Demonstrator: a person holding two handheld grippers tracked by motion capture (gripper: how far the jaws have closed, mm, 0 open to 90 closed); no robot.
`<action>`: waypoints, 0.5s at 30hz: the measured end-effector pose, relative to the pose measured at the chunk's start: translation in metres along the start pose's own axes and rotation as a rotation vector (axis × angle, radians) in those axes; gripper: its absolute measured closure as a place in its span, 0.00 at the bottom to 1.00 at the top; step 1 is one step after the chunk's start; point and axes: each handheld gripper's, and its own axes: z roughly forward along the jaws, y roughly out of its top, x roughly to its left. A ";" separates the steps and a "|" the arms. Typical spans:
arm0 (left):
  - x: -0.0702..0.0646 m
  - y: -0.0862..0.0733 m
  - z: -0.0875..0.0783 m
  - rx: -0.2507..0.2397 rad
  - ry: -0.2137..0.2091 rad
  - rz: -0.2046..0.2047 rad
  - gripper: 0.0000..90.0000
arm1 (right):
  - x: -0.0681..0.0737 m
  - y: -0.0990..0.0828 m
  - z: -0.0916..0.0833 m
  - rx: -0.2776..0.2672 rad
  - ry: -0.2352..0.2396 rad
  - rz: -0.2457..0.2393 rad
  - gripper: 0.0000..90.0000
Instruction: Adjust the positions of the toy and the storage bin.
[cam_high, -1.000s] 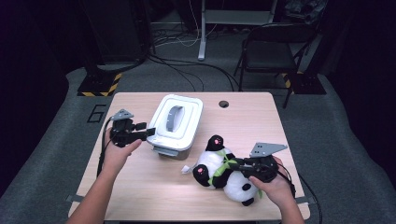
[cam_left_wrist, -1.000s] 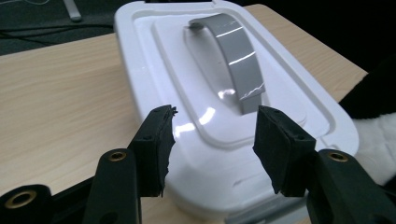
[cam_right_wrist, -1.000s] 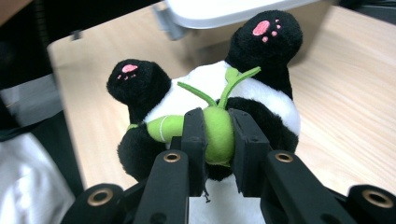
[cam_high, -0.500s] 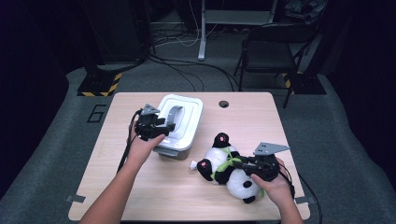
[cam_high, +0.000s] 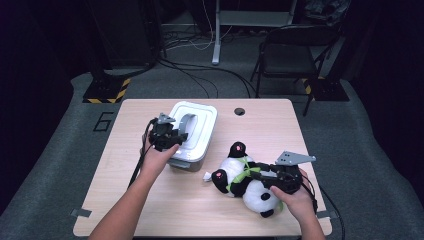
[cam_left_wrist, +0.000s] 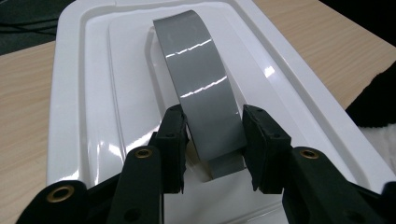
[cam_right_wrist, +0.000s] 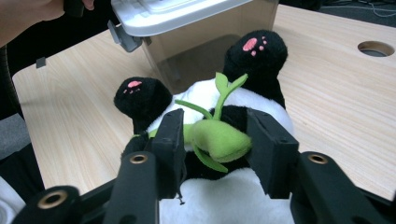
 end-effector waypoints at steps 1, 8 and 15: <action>0.000 -0.001 -0.001 0.002 -0.006 0.004 0.69 | 0.001 0.001 -0.001 -0.003 -0.003 -0.004 0.61; 0.002 -0.008 -0.013 0.017 -0.030 0.000 0.69 | 0.001 0.003 -0.003 -0.016 -0.029 0.016 0.59; 0.003 -0.022 -0.030 0.019 -0.051 0.014 0.70 | 0.004 0.007 -0.007 -0.066 -0.070 0.020 0.55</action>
